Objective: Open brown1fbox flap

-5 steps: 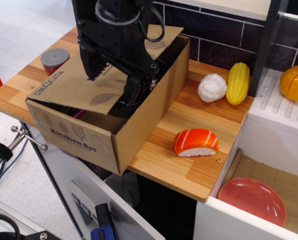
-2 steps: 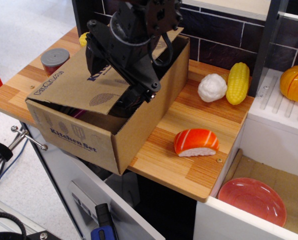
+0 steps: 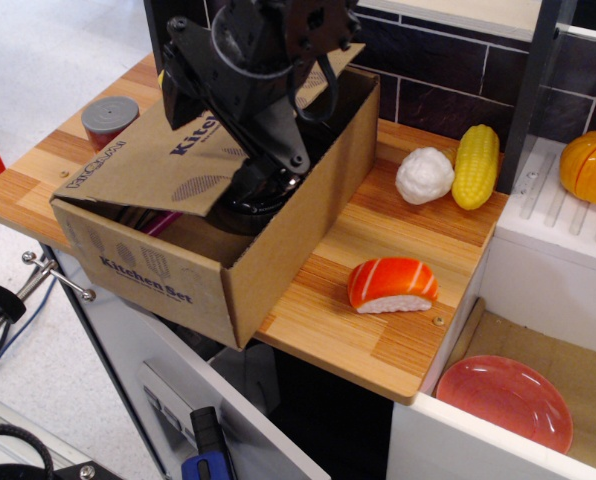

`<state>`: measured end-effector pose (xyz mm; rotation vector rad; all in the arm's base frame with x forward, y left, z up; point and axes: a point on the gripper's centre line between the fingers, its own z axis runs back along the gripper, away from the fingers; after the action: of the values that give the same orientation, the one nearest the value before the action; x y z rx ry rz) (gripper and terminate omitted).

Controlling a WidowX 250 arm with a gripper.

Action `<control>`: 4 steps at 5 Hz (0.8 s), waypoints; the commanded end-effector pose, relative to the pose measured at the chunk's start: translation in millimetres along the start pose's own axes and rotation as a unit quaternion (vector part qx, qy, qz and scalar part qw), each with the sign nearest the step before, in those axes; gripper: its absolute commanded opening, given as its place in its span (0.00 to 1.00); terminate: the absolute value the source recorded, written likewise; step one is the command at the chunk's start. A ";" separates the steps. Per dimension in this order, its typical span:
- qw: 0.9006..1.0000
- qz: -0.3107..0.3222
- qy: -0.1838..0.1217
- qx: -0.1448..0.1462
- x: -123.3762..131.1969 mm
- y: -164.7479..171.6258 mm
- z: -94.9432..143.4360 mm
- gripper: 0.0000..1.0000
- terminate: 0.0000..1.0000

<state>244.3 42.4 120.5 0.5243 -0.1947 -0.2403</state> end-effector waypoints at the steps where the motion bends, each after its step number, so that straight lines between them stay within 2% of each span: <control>1: 0.999 -0.023 -0.013 0.042 6.1 28.1 30.1 1.00 0.00; 3: 0.991 -0.109 0.003 0.082 -0.4 69.3 60.3 1.00 0.00; 4: 0.979 -0.171 -0.008 0.109 -4.9 91.6 62.1 1.00 0.00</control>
<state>237.4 97.4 210.8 0.7624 -0.1258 -0.5976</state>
